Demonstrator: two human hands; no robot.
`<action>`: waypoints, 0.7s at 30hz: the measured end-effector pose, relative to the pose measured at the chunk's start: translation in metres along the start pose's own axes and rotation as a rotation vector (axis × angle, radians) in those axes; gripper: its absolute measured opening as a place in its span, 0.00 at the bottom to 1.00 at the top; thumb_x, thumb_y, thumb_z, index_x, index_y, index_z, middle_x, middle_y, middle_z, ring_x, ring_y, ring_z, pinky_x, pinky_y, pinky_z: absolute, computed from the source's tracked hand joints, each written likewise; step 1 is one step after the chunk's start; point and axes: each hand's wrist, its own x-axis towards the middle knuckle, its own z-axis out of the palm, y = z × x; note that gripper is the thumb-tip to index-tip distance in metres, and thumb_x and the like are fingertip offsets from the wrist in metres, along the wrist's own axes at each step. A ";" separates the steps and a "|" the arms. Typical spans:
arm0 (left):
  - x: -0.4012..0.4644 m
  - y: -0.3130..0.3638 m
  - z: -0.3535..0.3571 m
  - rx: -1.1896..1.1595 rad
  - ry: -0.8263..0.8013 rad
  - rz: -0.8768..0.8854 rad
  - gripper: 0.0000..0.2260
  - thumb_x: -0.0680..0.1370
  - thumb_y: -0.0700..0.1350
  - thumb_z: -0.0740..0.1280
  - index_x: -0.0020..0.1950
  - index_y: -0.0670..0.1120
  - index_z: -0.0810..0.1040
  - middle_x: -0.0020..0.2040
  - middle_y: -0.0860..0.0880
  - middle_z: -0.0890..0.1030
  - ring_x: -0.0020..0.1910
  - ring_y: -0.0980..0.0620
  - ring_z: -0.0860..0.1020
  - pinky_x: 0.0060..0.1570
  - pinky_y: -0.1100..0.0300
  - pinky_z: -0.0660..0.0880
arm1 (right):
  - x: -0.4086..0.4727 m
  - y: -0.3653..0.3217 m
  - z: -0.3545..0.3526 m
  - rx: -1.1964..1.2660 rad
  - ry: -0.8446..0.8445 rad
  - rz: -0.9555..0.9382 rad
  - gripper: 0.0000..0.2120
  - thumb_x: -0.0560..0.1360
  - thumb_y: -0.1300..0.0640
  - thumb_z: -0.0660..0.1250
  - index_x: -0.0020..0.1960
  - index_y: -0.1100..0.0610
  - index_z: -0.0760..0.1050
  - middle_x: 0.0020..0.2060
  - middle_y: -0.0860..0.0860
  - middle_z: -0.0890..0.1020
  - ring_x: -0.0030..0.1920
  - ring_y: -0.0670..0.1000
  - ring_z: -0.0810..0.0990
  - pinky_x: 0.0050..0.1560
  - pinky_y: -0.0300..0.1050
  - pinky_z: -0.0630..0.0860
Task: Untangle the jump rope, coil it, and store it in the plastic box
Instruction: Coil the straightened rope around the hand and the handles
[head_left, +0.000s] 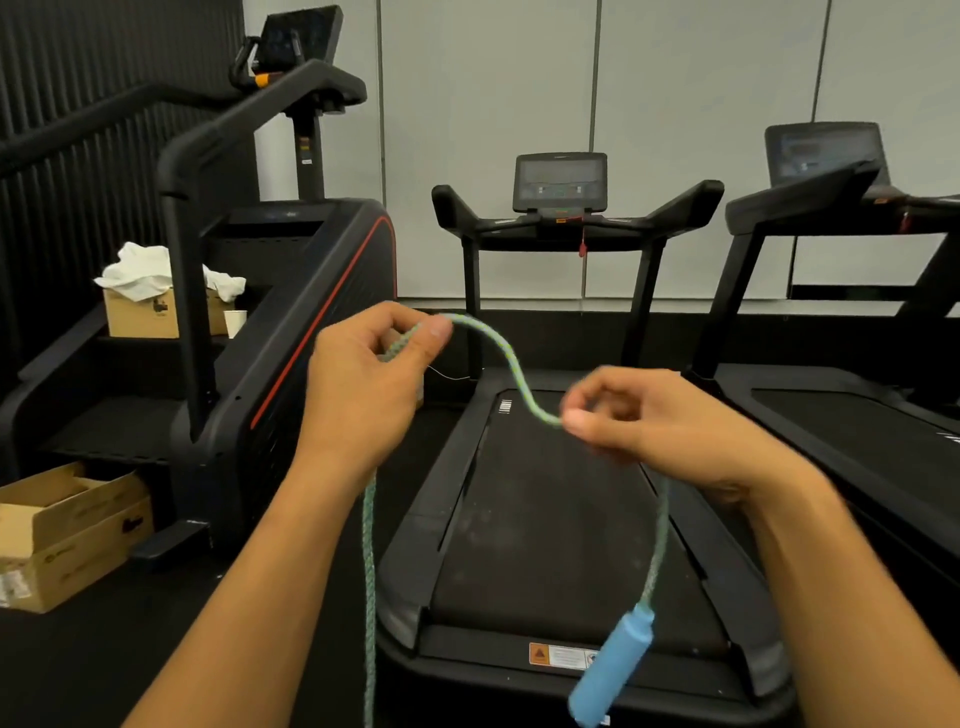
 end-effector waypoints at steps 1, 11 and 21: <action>-0.003 0.005 0.005 0.007 -0.089 0.013 0.06 0.75 0.52 0.72 0.42 0.51 0.84 0.31 0.52 0.79 0.31 0.58 0.75 0.34 0.56 0.73 | 0.001 -0.009 0.011 0.103 -0.012 -0.051 0.12 0.73 0.47 0.71 0.54 0.52 0.80 0.32 0.49 0.81 0.34 0.48 0.79 0.43 0.46 0.78; -0.010 0.004 0.004 0.064 -0.364 -0.175 0.12 0.78 0.55 0.68 0.45 0.47 0.81 0.28 0.52 0.72 0.27 0.57 0.67 0.31 0.58 0.66 | 0.014 -0.008 0.007 1.010 0.316 0.027 0.14 0.82 0.59 0.56 0.38 0.55 0.70 0.23 0.47 0.63 0.24 0.48 0.62 0.28 0.41 0.66; -0.005 0.006 0.003 -0.030 -0.238 -0.081 0.14 0.77 0.53 0.70 0.36 0.46 0.80 0.28 0.49 0.72 0.26 0.57 0.64 0.30 0.58 0.62 | 0.004 -0.009 -0.013 0.181 0.451 0.140 0.13 0.73 0.51 0.68 0.55 0.55 0.78 0.44 0.52 0.81 0.42 0.53 0.81 0.45 0.50 0.80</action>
